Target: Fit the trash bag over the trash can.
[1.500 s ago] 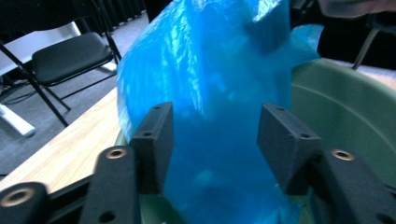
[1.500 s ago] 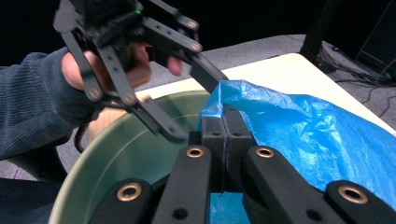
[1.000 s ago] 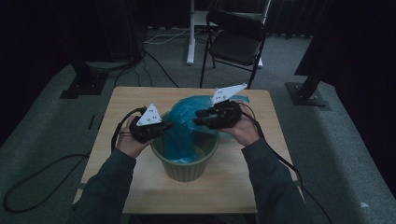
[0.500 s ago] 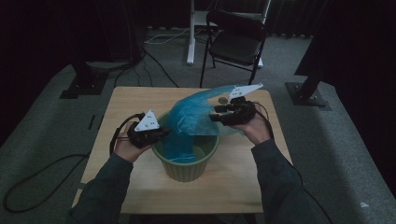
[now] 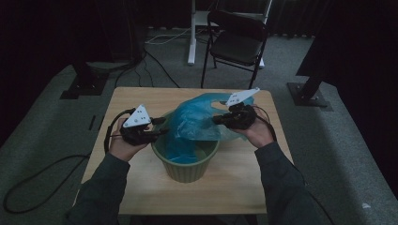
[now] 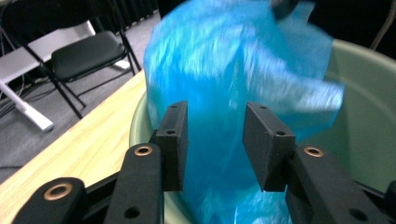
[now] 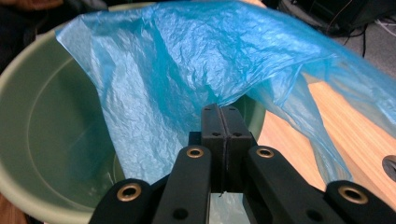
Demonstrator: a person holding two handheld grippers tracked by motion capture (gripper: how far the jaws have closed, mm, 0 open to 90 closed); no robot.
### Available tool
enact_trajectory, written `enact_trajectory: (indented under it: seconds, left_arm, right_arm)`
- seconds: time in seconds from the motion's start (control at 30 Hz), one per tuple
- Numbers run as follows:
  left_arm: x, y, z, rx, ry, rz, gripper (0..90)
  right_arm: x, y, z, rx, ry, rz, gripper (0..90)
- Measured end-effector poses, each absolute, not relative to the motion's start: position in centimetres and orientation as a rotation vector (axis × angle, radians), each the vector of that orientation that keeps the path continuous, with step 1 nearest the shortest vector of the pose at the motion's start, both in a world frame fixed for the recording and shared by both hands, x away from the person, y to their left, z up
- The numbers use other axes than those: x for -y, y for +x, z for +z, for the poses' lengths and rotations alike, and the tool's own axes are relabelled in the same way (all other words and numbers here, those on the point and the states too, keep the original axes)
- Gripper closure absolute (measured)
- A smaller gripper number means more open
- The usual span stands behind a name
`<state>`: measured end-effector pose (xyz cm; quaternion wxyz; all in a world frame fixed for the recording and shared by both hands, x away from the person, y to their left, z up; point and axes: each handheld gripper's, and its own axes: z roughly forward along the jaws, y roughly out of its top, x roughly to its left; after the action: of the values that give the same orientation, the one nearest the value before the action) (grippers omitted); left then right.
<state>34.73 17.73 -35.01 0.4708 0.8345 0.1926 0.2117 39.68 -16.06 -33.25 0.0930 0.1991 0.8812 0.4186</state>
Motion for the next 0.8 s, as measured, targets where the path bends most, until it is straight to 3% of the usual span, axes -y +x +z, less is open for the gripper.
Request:
enact_trajectory:
  seconds: [0.33, 0.47, 0.53, 0.67, 0.8]
  left_arm:
    - [-14.7, 35.3, -33.2, -0.404, 2.032, 0.521, 51.5]
    - [-13.3, 35.9, -33.7, -0.414, 2.103, 0.538, 49.5]
    - [-12.8, 36.2, -34.3, -0.421, 2.147, 0.558, 55.9]
    - [-12.6, 36.1, -35.1, -0.414, 2.178, 0.560, 78.5]
    - [-12.9, 35.8, -35.5, -0.407, 2.194, 0.561, 86.6]
  right_arm:
    - [14.7, 39.2, -33.8, -2.662, 0.528, 1.177, 90.0]
    - [14.5, 38.9, -33.5, -2.667, 0.503, 1.206, 90.0]
    - [14.5, 38.8, -33.2, -2.666, 0.487, 1.242, 90.0]
    - [14.8, 38.4, -32.9, -2.663, 0.473, 1.259, 89.7]
    - [15.3, 38.4, -32.6, -2.635, 0.490, 1.280, 81.2]
